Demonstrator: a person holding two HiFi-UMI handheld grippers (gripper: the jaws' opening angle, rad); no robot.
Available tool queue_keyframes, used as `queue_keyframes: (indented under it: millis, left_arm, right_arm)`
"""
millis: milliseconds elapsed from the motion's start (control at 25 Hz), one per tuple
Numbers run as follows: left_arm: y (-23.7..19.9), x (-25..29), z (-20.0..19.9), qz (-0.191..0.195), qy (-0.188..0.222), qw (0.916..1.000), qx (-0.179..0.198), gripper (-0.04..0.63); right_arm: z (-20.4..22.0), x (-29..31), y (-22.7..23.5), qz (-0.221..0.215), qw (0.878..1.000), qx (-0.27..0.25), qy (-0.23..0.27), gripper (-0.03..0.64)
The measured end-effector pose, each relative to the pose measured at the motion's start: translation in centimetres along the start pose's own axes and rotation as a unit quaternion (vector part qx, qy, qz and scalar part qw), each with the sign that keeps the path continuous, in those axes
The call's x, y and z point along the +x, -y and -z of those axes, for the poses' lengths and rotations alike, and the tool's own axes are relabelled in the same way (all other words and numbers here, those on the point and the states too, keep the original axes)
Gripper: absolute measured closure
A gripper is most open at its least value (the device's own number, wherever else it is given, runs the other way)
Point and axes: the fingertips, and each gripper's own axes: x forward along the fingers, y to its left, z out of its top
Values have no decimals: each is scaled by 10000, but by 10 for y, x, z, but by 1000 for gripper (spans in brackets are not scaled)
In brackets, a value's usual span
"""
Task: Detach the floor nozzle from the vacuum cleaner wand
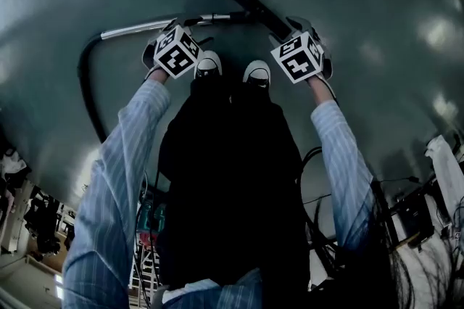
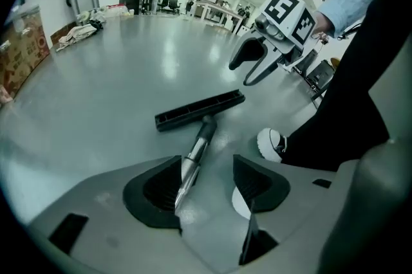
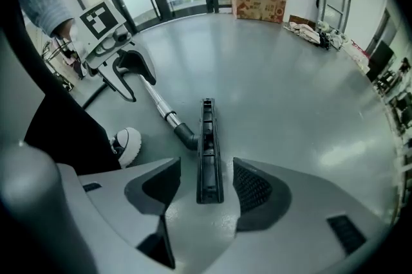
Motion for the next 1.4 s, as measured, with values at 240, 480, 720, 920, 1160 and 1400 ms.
queue_keyframes:
  millis: [240, 480, 720, 920, 1160, 1400]
  left_arm:
    - [-28, 47, 40, -7, -548, 9982, 224, 367]
    - [-40, 86, 47, 152, -742, 9965, 351, 368]
    - [-49, 101, 54, 72, -960, 9951, 231, 368]
    - [-51, 101, 54, 66, -1170, 9924, 378, 368]
    - [-52, 105, 65, 328, -1404, 9893, 241, 368]
    - [-54, 100, 66, 240, -1213, 9923, -44, 368]
  right_arm:
    - [8, 58, -4, -20, 9991, -337, -271, 380]
    - [6, 93, 3, 7, 9985, -411, -374, 381]
    - [5, 103, 1, -71, 9960, -717, -531, 382]
    - [5, 98, 4, -125, 9980, -398, -472, 390]
    - [45, 92, 38, 317, 9949, -362, -888, 391]
    - [89, 79, 62, 320, 9939, 81, -1048, 391]
